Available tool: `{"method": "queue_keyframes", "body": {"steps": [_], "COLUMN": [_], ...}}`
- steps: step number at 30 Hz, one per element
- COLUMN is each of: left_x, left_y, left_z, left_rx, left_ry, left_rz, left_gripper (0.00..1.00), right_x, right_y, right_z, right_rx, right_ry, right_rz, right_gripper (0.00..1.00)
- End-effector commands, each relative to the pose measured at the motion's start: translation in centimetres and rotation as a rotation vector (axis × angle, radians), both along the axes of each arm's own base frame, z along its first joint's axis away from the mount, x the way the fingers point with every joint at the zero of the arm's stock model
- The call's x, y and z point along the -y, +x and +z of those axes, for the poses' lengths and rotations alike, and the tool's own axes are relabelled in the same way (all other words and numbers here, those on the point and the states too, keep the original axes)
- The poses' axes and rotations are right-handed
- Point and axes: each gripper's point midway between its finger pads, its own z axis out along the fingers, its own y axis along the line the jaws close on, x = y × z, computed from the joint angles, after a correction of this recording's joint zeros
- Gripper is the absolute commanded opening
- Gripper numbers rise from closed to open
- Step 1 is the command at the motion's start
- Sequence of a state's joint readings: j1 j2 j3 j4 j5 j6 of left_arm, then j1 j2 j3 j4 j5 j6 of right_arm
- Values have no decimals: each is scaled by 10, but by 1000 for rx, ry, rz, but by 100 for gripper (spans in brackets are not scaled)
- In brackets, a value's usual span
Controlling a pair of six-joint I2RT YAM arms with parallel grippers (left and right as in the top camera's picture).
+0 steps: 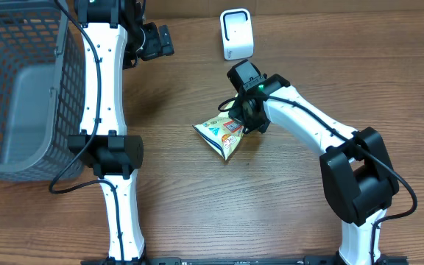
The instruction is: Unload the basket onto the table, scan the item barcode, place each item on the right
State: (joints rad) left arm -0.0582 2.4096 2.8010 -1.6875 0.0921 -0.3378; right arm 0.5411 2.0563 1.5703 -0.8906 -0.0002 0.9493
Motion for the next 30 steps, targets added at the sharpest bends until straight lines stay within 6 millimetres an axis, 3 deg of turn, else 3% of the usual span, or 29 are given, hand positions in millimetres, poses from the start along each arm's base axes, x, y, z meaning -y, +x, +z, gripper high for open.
{"method": "queue_keyframes", "body": {"steps": [1, 3, 4, 5, 7, 8, 10, 19, 23, 28, 30], "left_x": [-4, -4, -4, -4, -4, -4, -4, -4, -4, -4, -4], "left_y": [0, 0, 0, 0, 0, 0, 0, 0, 0, 0, 0], "left_z": [-4, -4, -4, -4, -4, -4, -4, -4, -4, -4, -4], "left_rx": [-13, -13, -13, -13, -13, -13, -12, -13, -13, -13, -12], "left_ry": [13, 13, 13, 13, 13, 13, 13, 13, 13, 13, 13], "left_rz": [14, 14, 14, 14, 14, 14, 14, 14, 14, 14, 14], "left_gripper": [100, 100, 100, 100, 100, 100, 100, 100, 100, 100, 100], "right_x": [2, 5, 8, 10, 16, 18, 20, -15, -13, -20, -20], "right_y": [18, 18, 17, 14, 7, 3, -2, 2, 7, 2, 1], "right_z": [11, 11, 10, 9, 7, 6, 5, 8, -9, -29, -38], "right_rx": [51, 46, 47, 39, 10, -6, -25, 16, 32, 8, 9], "right_ry": [3, -5, -22, -36, -64, -74, -82, 34, -51, -65, -101], "right_rz": [43, 54, 100, 135, 162, 168, 177, 207, 101, 92, 92], "right_gripper": [4, 4, 11, 24, 64, 79, 92, 91, 90, 88, 78]}}
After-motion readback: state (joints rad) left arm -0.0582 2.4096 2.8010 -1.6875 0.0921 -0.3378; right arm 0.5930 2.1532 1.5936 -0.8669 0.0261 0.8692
